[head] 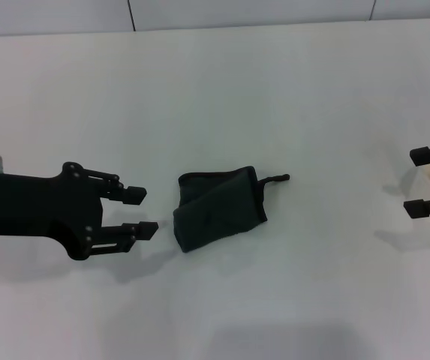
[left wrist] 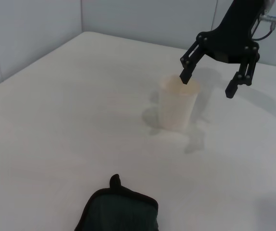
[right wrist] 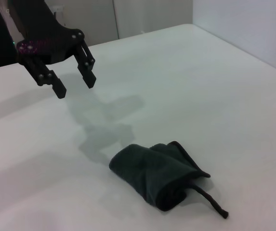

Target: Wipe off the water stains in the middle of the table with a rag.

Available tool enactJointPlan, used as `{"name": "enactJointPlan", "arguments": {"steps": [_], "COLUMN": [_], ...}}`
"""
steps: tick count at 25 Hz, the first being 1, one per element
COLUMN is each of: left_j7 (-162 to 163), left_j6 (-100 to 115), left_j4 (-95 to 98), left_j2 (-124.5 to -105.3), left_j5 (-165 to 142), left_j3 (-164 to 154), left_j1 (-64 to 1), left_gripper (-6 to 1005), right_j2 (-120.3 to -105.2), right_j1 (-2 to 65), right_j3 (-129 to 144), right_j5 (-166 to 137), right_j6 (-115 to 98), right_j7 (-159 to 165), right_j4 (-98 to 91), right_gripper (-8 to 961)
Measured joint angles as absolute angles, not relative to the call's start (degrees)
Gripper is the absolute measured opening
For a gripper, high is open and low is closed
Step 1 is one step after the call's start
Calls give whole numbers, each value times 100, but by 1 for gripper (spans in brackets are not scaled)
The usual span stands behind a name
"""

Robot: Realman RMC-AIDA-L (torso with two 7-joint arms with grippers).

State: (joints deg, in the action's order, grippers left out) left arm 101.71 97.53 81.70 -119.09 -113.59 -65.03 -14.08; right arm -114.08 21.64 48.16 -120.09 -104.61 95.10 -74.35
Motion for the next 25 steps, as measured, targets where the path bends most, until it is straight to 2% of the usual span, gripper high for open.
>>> {"name": "enactJointPlan", "arguments": {"steps": [25], "left_j7": [10160], "left_j6": [9757], "left_j4": [8190], "left_j2": [-11909], "left_j5": [-11355], "left_j3": [-6397], "left_j1": [-1471], "left_gripper": [488], "right_j2": [-11472], "right_j1": [2244], "right_j3": [4915], "right_j5": [-12073], "right_j6": [-10354], "right_j7": [9567], "right_j4": [-7322], "right_gripper": [855]}}
